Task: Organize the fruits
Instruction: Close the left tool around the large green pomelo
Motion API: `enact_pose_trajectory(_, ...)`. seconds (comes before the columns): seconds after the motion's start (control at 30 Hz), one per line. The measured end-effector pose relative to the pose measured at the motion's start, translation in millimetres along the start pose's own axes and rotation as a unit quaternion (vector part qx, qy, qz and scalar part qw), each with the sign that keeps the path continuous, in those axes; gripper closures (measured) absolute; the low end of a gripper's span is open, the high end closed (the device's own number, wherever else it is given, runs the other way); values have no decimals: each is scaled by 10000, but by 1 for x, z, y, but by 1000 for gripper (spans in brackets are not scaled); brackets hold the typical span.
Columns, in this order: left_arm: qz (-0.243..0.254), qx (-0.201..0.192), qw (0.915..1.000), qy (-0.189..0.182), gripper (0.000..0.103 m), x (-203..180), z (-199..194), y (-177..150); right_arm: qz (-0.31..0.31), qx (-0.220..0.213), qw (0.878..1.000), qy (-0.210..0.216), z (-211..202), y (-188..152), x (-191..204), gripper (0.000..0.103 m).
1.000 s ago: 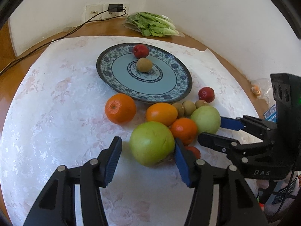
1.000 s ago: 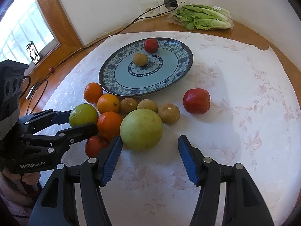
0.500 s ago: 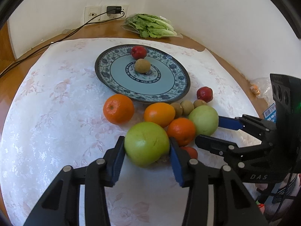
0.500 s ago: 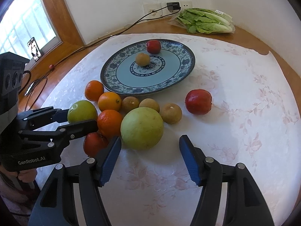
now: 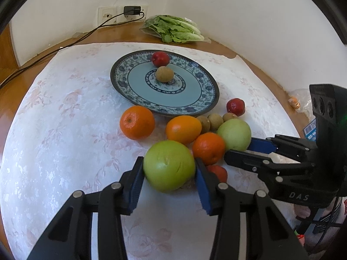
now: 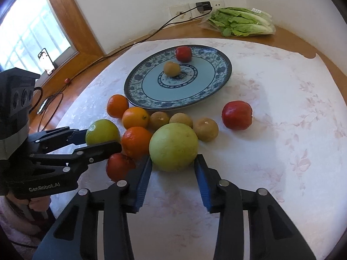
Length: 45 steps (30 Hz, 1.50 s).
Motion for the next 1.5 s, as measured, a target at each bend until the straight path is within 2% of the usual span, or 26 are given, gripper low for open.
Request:
enact_pose_trajectory(0.27, -142, -22, 9999, -77, 56, 4, -4, -2, 5, -32, 10000, 22, -1, 0, 1, 62)
enact_pose_trajectory(1.07, -110, -136, 9998, 63, 56, 0, -18, 4, -5, -388, 9992, 91, -24, 1, 2, 67)
enact_pose_trajectory(1.17, -63, -161, 9998, 62, 56, -3, -20, 7, -29, -449, 9989, 93, -28, 2, 3, 71)
enact_pose_trajectory(1.3, -27, -190, 9998, 75, 56, -6, -23, 10, -32, -530, 9985, 110, -33, 4, 0, 85)
enact_pose_trajectory(1.43, -78, -153, 9998, 65, 56, -6, -21, 11, -94, -458, 9988, 112, -32, 2, 0, 84)
enact_pose_trajectory(1.47, -96, -142, 9998, 58, 56, -5, -21, 12, -124, -449, 9989, 93, -32, 2, 1, 82)
enact_pose_trajectory(1.5, -123, -129, 9998, 53, 56, -5, -20, 12, -155, -400, 9991, 74, -31, 1, 2, 72)
Point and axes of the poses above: each gripper's, at about its wrist camera, not at the fingertips, and z roughly the way its jaws point, x to its left, y to its top, the point moved 6 cm from there along z, roughly the way its jaws point, and after that the axes turned 6 degrees about z, right-handed, at the moved point
